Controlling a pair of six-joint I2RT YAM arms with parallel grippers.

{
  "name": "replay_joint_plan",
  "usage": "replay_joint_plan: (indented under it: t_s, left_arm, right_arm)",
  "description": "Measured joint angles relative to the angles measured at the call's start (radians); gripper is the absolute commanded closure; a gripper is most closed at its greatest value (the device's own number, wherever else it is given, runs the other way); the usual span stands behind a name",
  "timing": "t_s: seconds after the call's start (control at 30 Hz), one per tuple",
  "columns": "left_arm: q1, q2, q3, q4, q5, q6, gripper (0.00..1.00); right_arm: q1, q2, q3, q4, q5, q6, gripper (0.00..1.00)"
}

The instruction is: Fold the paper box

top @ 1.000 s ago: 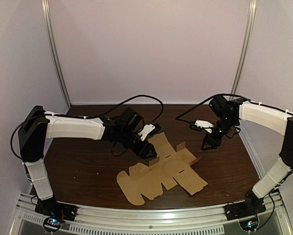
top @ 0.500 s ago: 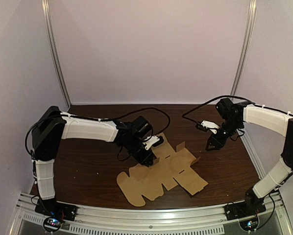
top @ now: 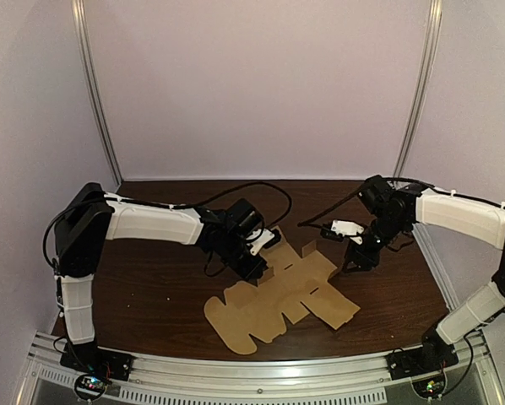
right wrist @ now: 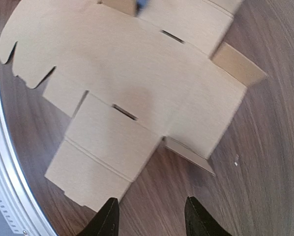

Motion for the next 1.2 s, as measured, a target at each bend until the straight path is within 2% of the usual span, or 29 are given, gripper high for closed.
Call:
replay_joint_plan:
  t_s: [0.17, 0.47, 0.73, 1.2]
  left_arm:
    - [0.002, -0.017, -0.026, 0.002, -0.022, 0.002, 1.0]
    - [0.064, -0.045, -0.057, 0.003, 0.018, 0.001, 1.0]
    - [0.121, -0.048, -0.015, -0.071, 0.103, -0.014, 1.0]
    - [0.192, -0.024, 0.068, -0.188, 0.262, -0.076, 1.0]
  right_arm:
    - [0.234, -0.038, -0.034, 0.045, 0.053, -0.087, 0.45]
    - [0.468, 0.066, -0.029, 0.109, 0.22, -0.207, 0.39]
    - [0.593, 0.106, -0.029, 0.217, 0.343, -0.226, 0.34]
    - [0.702, 0.158, -0.099, 0.399, 0.462, -0.254, 0.29]
